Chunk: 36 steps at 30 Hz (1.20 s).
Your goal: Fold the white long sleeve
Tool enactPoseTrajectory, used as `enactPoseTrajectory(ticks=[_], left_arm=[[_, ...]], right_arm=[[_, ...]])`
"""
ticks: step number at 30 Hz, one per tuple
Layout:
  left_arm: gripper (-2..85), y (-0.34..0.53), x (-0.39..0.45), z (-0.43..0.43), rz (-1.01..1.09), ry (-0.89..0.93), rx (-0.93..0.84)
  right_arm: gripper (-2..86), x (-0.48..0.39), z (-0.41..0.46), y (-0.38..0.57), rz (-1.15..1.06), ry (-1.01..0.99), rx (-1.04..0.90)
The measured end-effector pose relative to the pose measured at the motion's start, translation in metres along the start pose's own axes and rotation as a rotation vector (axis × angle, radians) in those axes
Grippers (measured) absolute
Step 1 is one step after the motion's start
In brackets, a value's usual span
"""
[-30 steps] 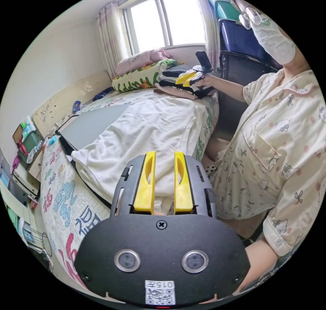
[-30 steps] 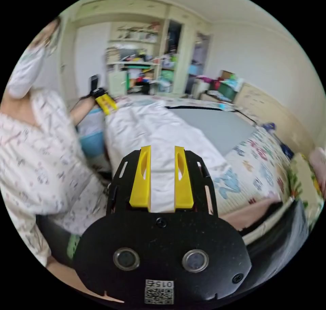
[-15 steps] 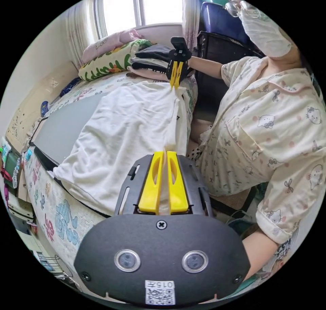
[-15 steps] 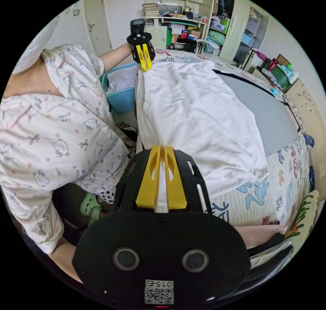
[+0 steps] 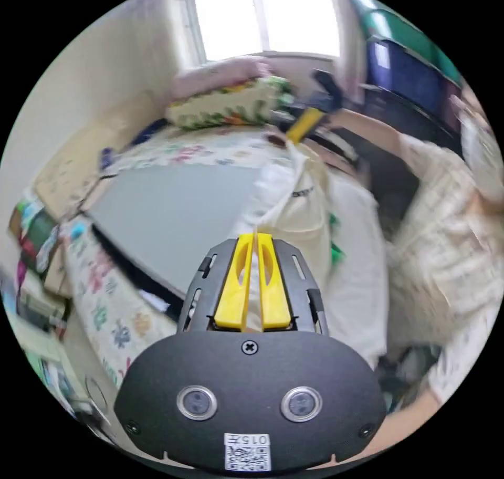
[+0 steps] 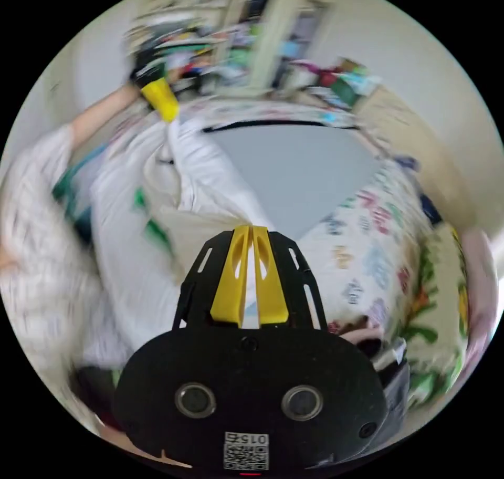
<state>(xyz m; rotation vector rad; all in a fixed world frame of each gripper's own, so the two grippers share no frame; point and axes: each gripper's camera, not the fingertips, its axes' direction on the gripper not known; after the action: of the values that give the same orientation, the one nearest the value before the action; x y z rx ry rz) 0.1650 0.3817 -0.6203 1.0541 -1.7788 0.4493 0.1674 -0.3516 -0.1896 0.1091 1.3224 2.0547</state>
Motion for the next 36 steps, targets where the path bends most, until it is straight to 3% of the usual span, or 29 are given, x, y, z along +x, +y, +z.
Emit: enactPoseTrajectory(ticks=[2, 4, 6, 7, 9, 11, 14, 18, 22, 28, 31, 36], left_arm=[[1.6, -0.031, -0.114, -0.04, -0.513, -0.548, 0.195], [2.7, -0.029, -0.142, -0.076, -0.861, -0.773, 0.437], [4.8, -0.03, -0.129, -0.09, -0.935, -0.797, 0.608], [6.2, -0.032, -0.115, -0.09, -0.885, -0.728, 0.673], [7.8, -0.041, -0.092, -0.08, -0.715, -0.566, 0.609], [8.7, -0.041, -0.054, -0.047, -0.497, -0.295, 0.392], [9.3, -0.024, 0.014, -0.002, -0.326, -0.12, 0.209], [10.3, -0.024, 0.099, 0.029, -0.178, -0.133, 0.127], [12.6, -0.05, 0.156, 0.05, -0.114, -0.196, 0.106], [17.4, -0.083, 0.197, 0.067, -0.195, -0.425, 0.107], [17.5, -0.094, 0.208, 0.069, -0.191, -0.427, 0.105], [16.7, -0.09, 0.218, 0.067, -0.166, -0.39, 0.102]], right_arm=[[3.7, 0.087, -0.032, -0.062, 0.474, 0.184, 0.262], [7.0, 0.103, -0.058, -0.074, 0.666, 0.241, 0.423], [8.1, 0.092, -0.069, -0.074, 0.679, 0.153, 0.549], [8.3, 0.079, -0.068, -0.077, 0.553, 0.055, 0.528], [8.8, 0.047, -0.056, -0.072, 0.315, -0.1, 0.404], [10.5, -0.004, -0.019, -0.043, 0.076, -0.224, 0.175], [12.2, -0.052, 0.032, 0.008, 0.001, -0.235, -0.011], [10.6, -0.061, 0.077, 0.045, 0.091, -0.327, -0.104], [1.6, -0.031, 0.075, 0.055, 0.241, -0.342, -0.037], [-0.3, -0.01, 0.032, 0.031, 0.297, -0.616, 0.226], [4.5, -0.026, 0.018, 0.018, 0.183, -0.449, 0.165], [10.3, -0.005, 0.059, 0.053, 0.318, -0.31, -0.003]])
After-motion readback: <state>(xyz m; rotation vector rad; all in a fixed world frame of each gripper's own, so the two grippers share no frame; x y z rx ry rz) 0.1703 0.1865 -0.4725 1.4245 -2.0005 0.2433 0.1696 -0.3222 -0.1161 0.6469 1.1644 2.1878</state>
